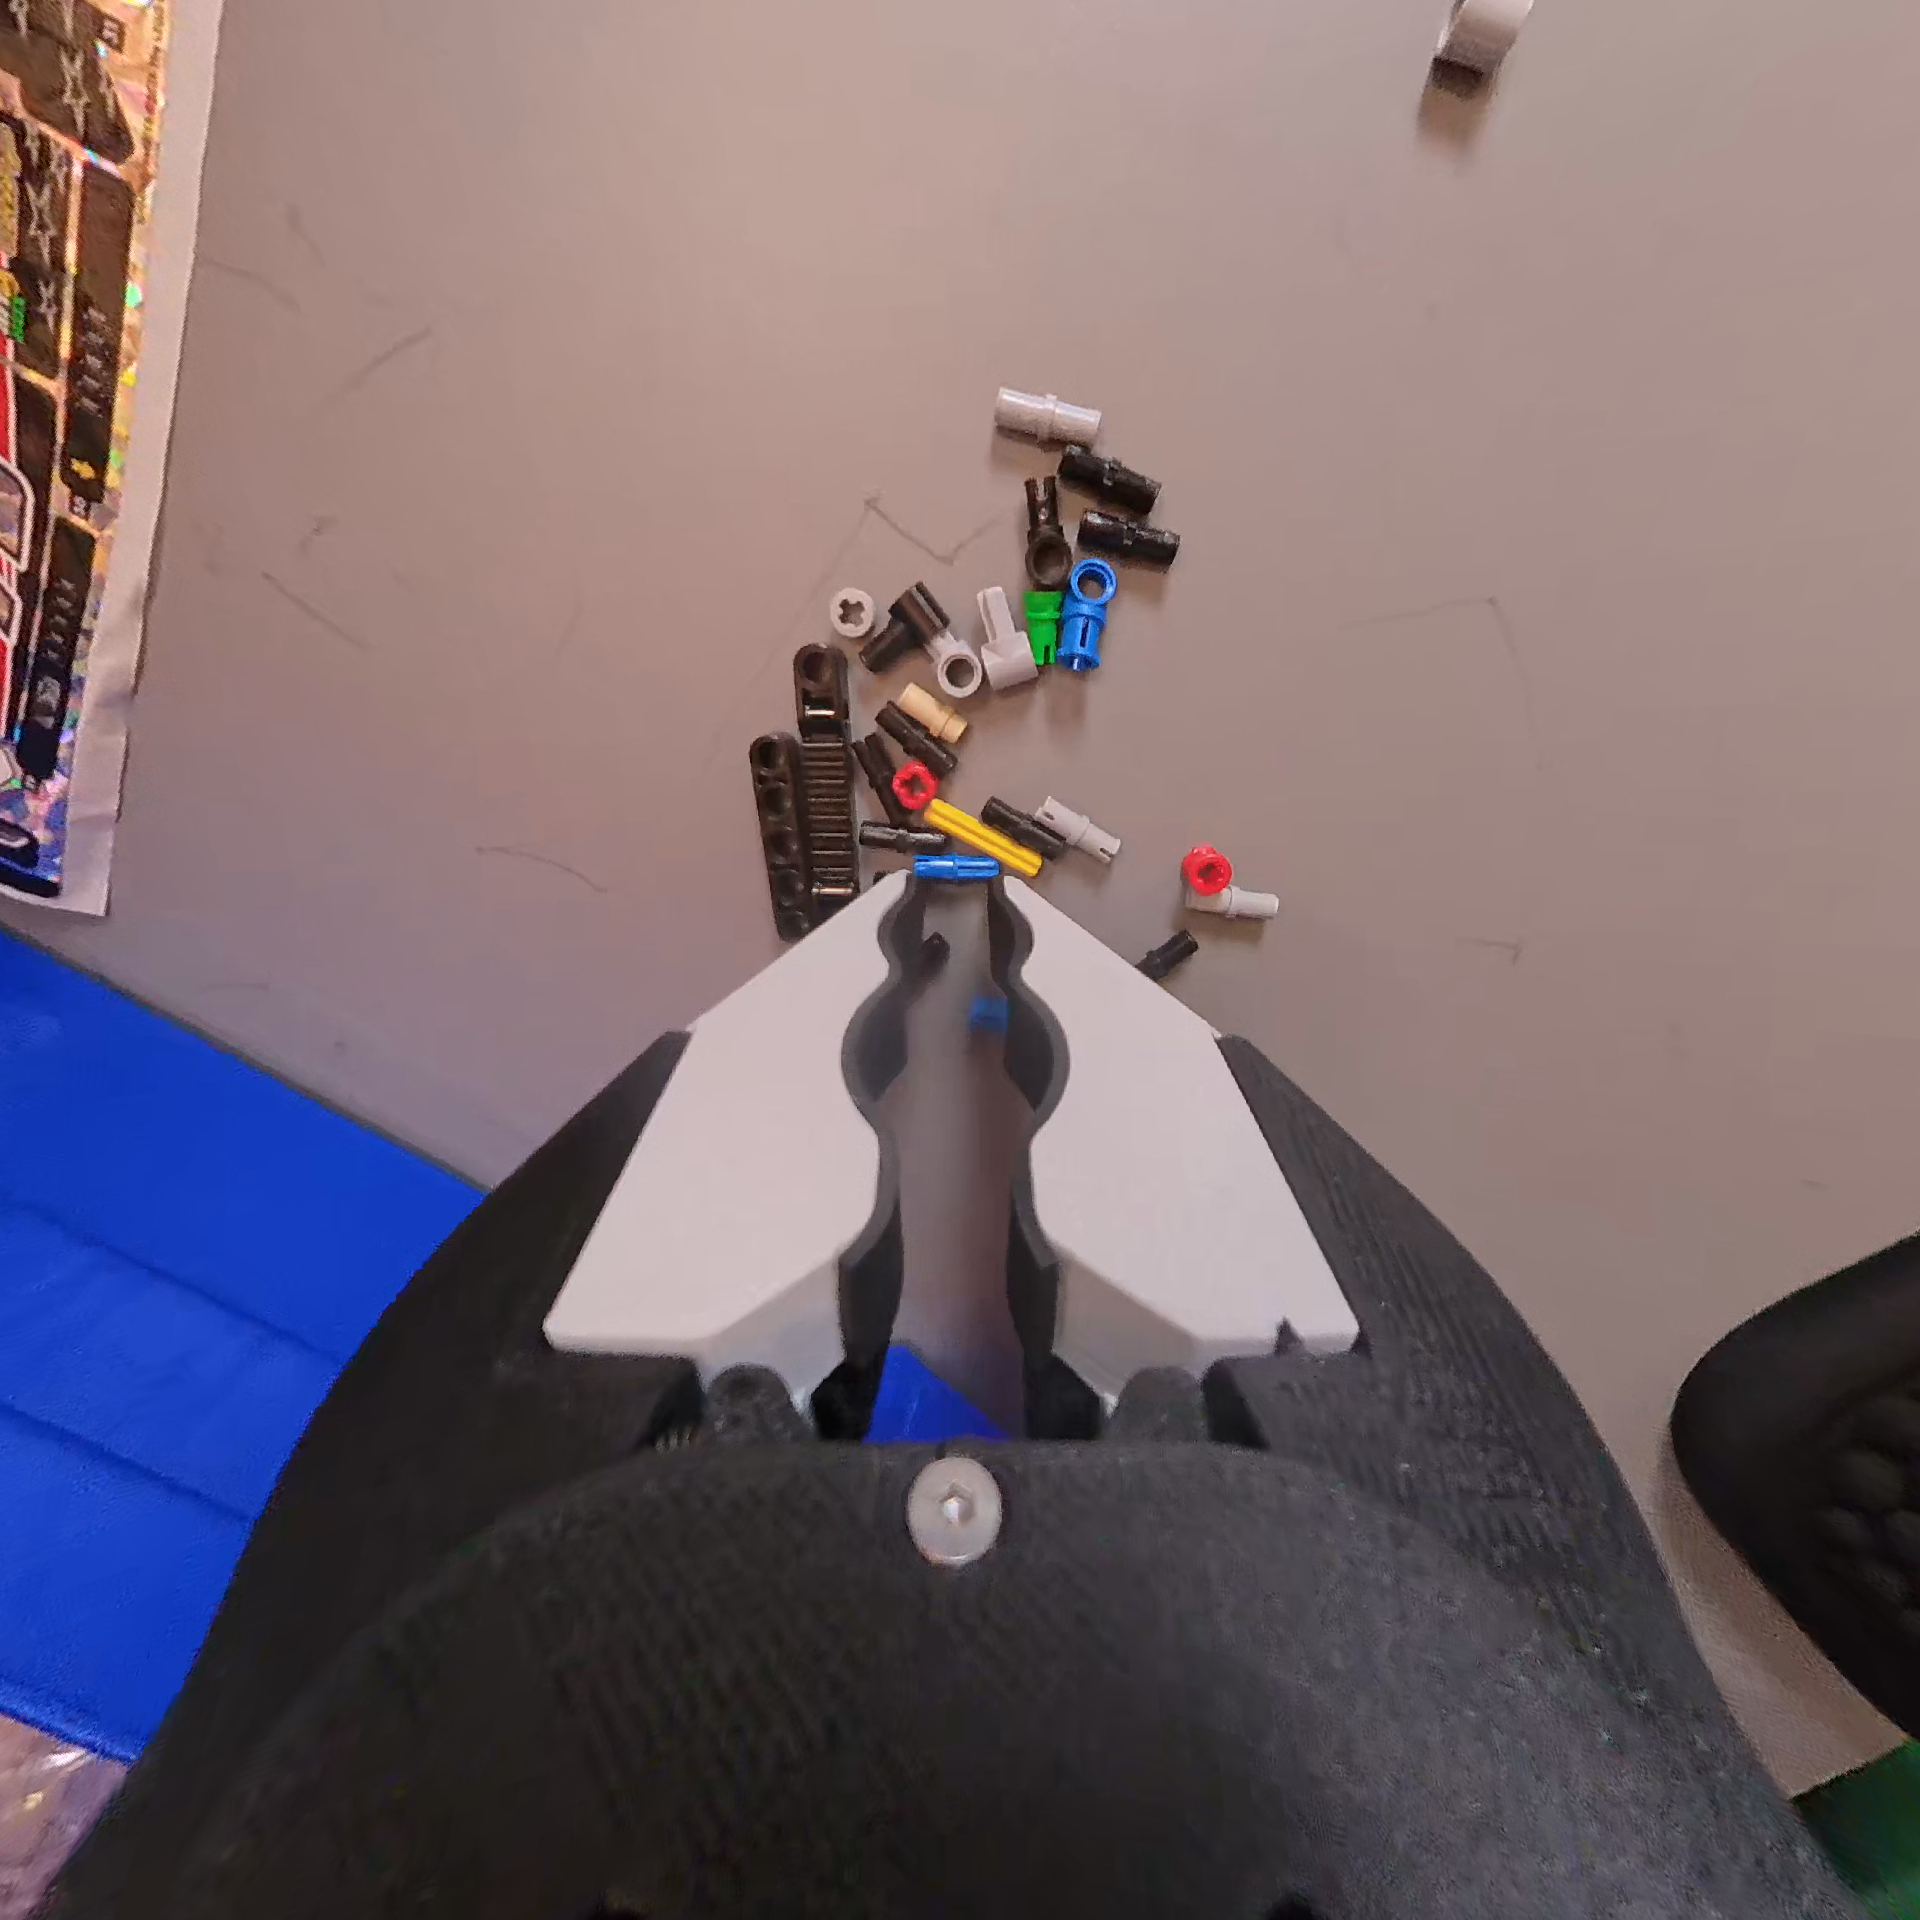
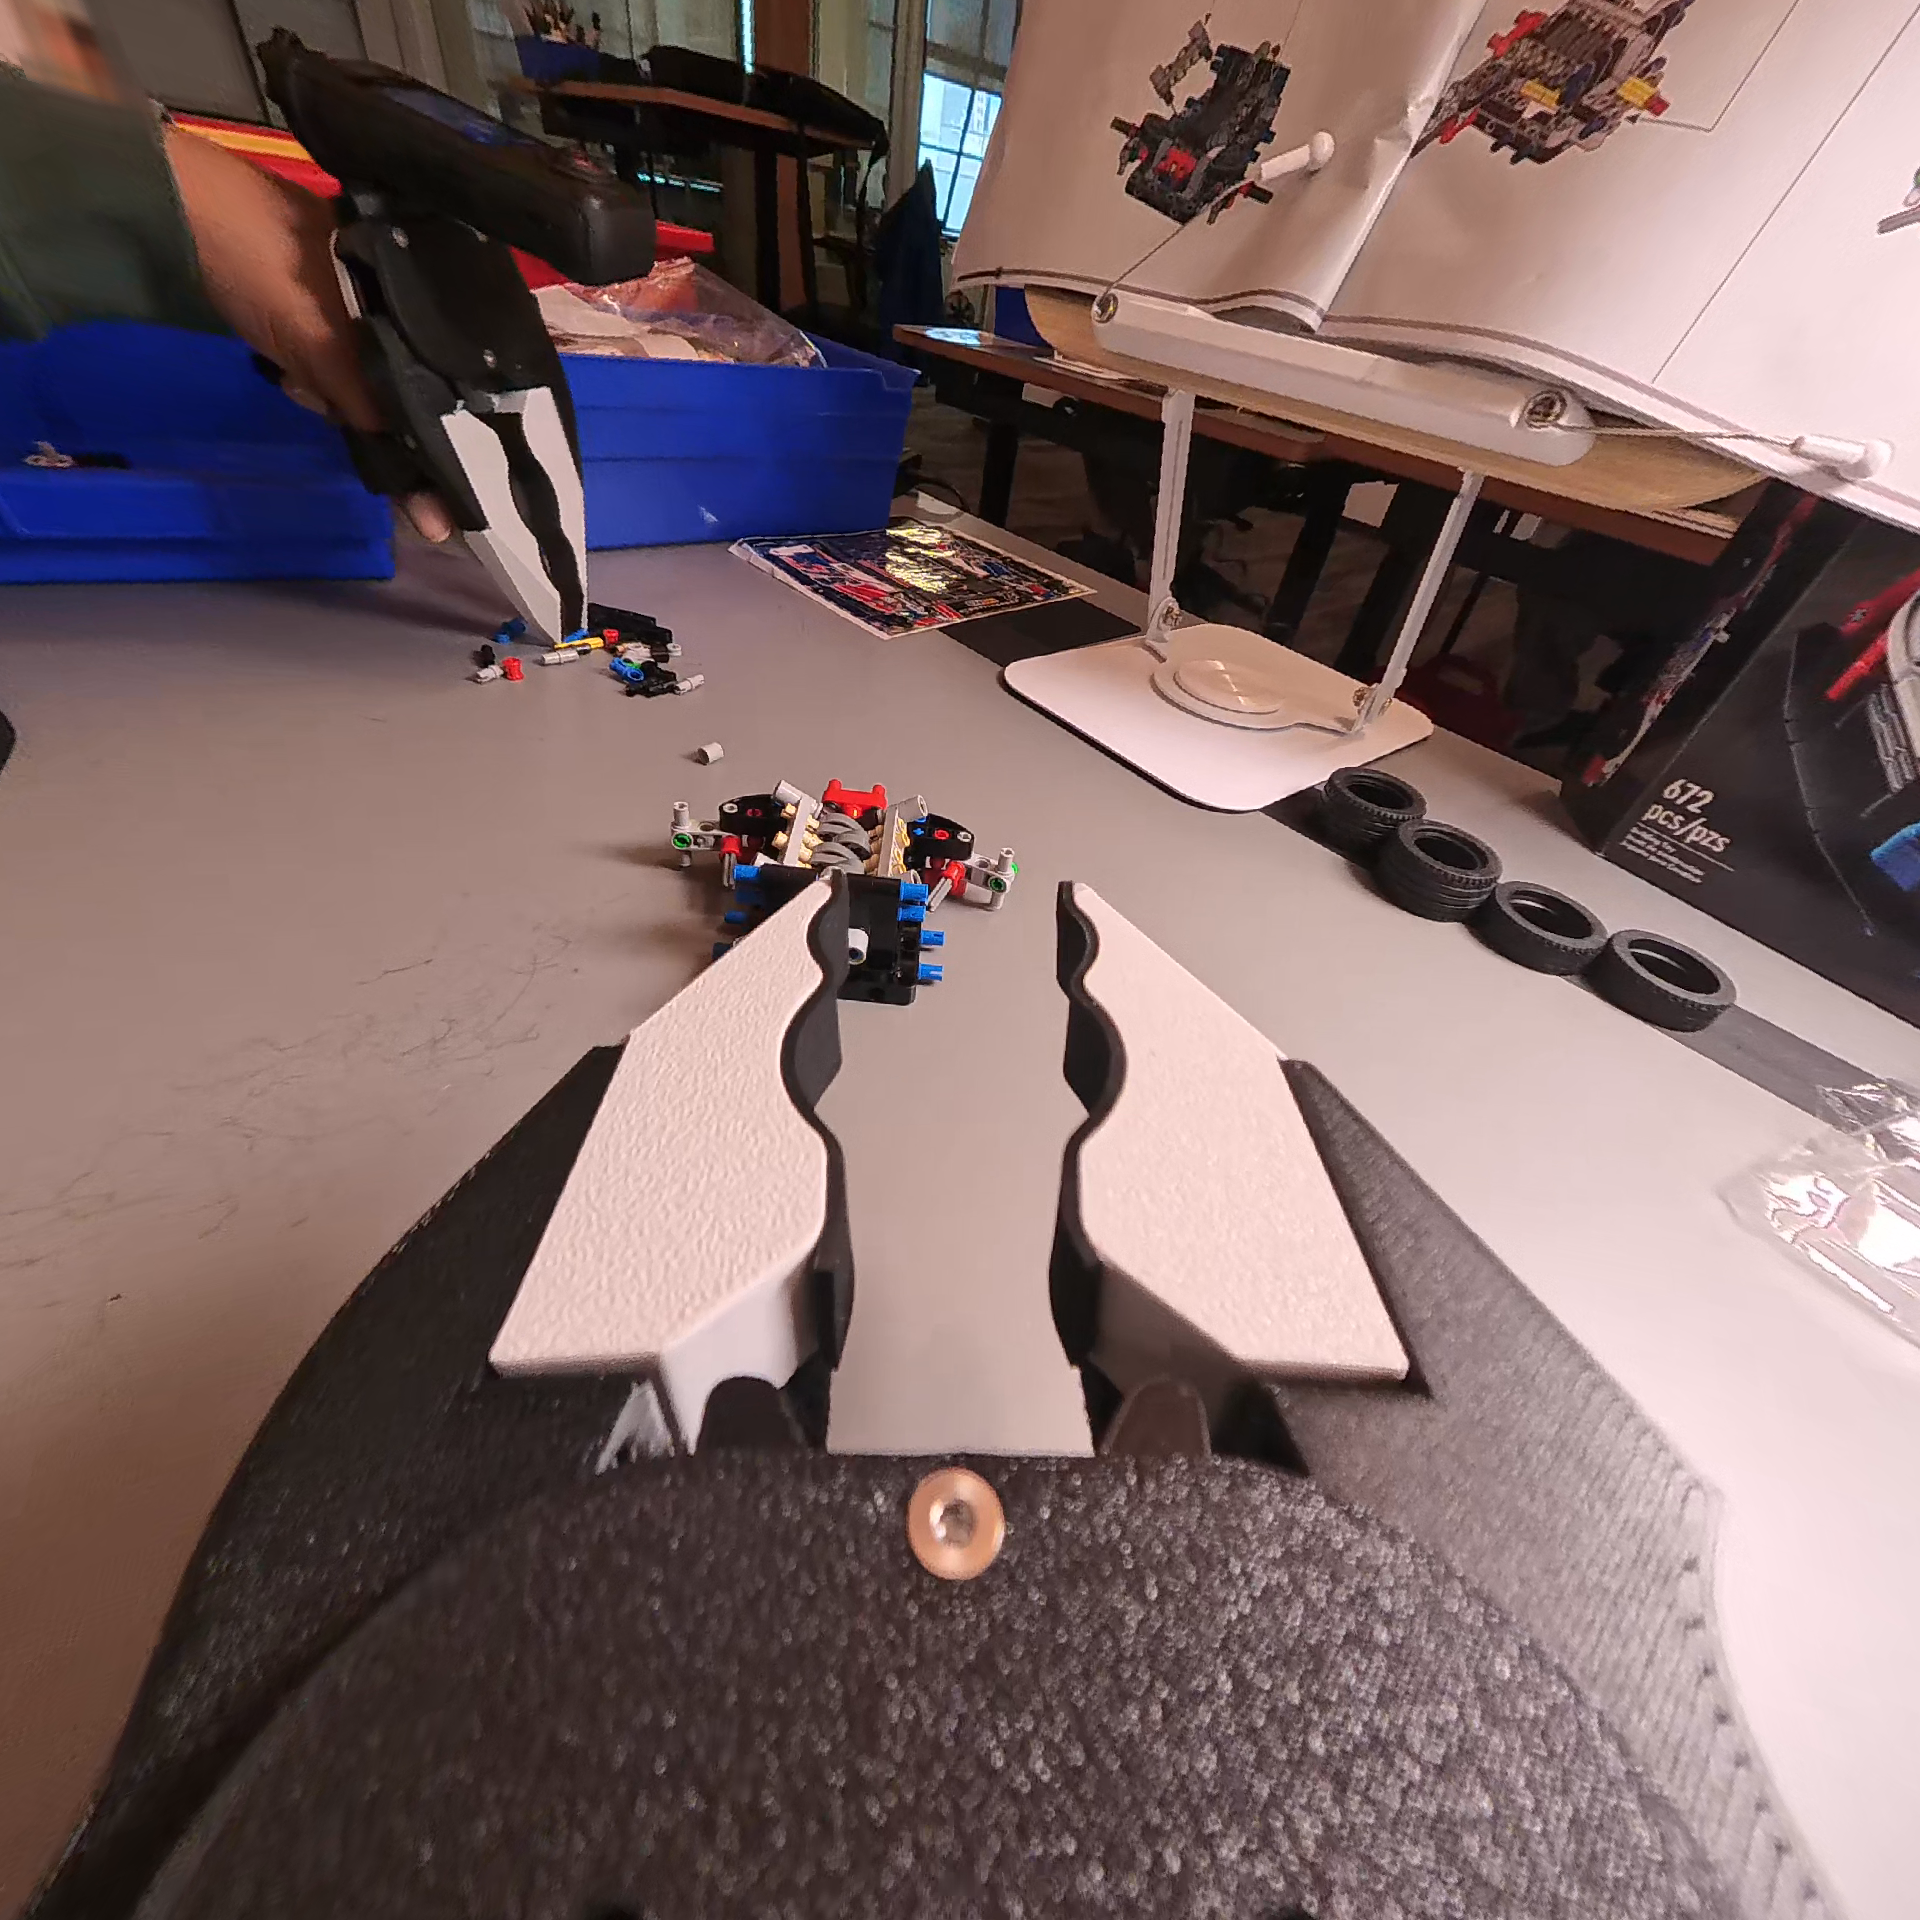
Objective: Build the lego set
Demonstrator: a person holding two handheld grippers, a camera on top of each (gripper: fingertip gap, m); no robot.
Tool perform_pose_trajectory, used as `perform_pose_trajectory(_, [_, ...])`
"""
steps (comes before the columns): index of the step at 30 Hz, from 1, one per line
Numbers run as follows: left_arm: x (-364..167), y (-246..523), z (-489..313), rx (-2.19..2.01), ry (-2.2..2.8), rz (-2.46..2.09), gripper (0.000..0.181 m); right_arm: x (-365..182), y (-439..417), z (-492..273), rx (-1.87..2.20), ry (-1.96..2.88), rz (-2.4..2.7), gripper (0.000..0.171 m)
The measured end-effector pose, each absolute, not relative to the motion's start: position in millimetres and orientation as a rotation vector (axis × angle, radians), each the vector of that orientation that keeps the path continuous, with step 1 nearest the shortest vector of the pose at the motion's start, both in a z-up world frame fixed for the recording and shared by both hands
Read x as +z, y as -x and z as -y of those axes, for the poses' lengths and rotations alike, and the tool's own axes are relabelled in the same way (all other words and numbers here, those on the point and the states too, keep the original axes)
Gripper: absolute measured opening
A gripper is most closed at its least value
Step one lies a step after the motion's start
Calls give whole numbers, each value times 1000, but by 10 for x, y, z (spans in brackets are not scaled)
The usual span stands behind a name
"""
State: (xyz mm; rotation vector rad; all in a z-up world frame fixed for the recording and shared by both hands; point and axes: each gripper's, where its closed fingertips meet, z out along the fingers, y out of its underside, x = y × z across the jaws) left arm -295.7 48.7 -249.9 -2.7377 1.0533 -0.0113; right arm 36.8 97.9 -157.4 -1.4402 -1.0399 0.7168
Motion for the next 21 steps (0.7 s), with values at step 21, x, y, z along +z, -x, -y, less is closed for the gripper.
perform_pose_trajectory(21, [-2389,2888,-461,-57,2721,-1064,14,-1582,-370,-975,715,1442,1050,39])
